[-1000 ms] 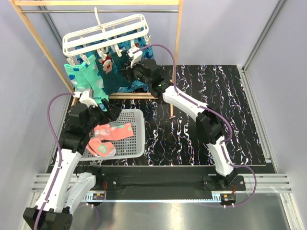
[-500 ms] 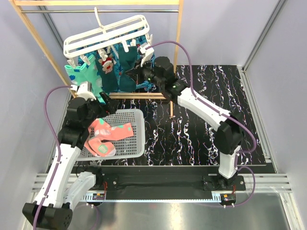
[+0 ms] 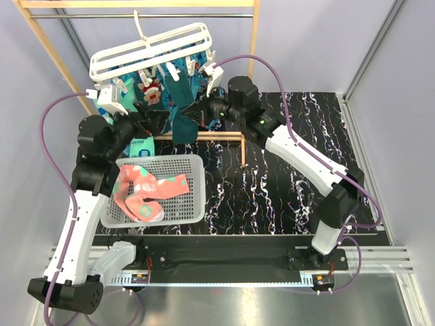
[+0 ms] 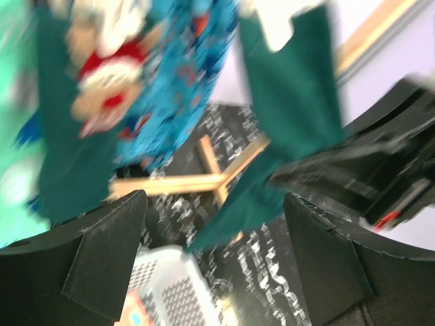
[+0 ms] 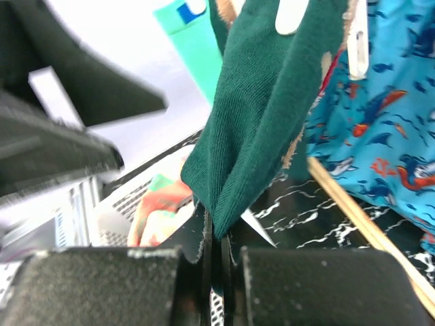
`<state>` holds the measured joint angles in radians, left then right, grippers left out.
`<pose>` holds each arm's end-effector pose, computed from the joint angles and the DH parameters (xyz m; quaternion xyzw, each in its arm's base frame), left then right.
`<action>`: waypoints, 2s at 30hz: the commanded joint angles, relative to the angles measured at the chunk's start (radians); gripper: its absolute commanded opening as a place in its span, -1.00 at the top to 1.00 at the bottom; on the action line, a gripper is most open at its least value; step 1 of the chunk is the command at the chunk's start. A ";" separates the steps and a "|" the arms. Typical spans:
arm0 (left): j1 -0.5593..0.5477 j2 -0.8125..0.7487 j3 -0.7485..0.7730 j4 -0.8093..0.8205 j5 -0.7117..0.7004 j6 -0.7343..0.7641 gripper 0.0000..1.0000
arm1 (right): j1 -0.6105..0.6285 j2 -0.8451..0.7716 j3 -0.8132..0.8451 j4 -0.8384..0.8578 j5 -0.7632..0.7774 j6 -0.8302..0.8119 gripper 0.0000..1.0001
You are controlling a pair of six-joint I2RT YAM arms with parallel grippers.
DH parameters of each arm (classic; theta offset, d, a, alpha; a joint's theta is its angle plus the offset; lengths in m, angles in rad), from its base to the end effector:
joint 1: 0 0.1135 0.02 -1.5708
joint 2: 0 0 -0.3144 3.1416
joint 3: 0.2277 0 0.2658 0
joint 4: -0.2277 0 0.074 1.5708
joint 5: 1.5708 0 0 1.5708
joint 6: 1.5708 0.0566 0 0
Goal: Remove the socks clipped to the hanger
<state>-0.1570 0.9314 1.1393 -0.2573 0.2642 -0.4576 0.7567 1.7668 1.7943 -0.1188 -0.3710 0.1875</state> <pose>0.1971 -0.0462 0.4716 -0.0177 0.7235 -0.2977 0.6225 0.3238 0.3339 0.4774 -0.3232 0.6619 0.4226 0.5281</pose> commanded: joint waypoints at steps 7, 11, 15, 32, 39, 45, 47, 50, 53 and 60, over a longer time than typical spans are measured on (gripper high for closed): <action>0.072 0.116 0.126 0.148 0.213 -0.064 -0.74 | 0.006 -0.040 0.030 -0.070 -0.177 -0.016 0.92; 0.094 0.156 0.134 0.243 0.297 -0.191 -0.73 | 0.006 -0.044 0.033 -0.056 -0.181 -0.011 0.92; 0.094 0.141 0.068 0.264 0.323 -0.194 -0.73 | 0.006 -0.030 0.045 -0.027 -0.143 0.078 1.00; 0.012 -0.045 -0.142 0.148 0.257 0.056 -0.83 | 0.007 -0.041 0.158 -0.200 0.271 0.302 1.00; -0.099 0.006 -0.128 0.171 0.143 0.077 -0.84 | 0.026 -0.047 0.154 -0.200 0.337 0.360 1.00; -0.167 0.018 -0.119 0.204 0.075 0.089 -0.86 | 0.046 -0.055 0.125 -0.173 0.366 0.391 1.00; -0.188 0.027 -0.115 0.205 0.053 0.099 -0.87 | 0.055 -0.059 0.106 -0.159 0.397 0.411 1.00; -0.203 0.047 -0.121 0.239 0.011 0.100 -0.87 | 0.066 -0.069 0.082 -0.127 0.402 0.437 1.00; -0.213 0.075 -0.112 0.277 -0.011 0.100 -0.87 | 0.079 -0.082 0.057 -0.098 0.425 0.455 1.00; -0.231 0.113 -0.102 0.325 0.012 0.094 -0.48 | 0.087 -0.089 0.040 -0.082 0.449 0.478 1.00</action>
<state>-0.3809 1.0401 0.9905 -0.0383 0.2787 -0.3813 0.8337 1.7401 1.8412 -0.2626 0.0433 0.6403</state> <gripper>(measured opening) 0.767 0.040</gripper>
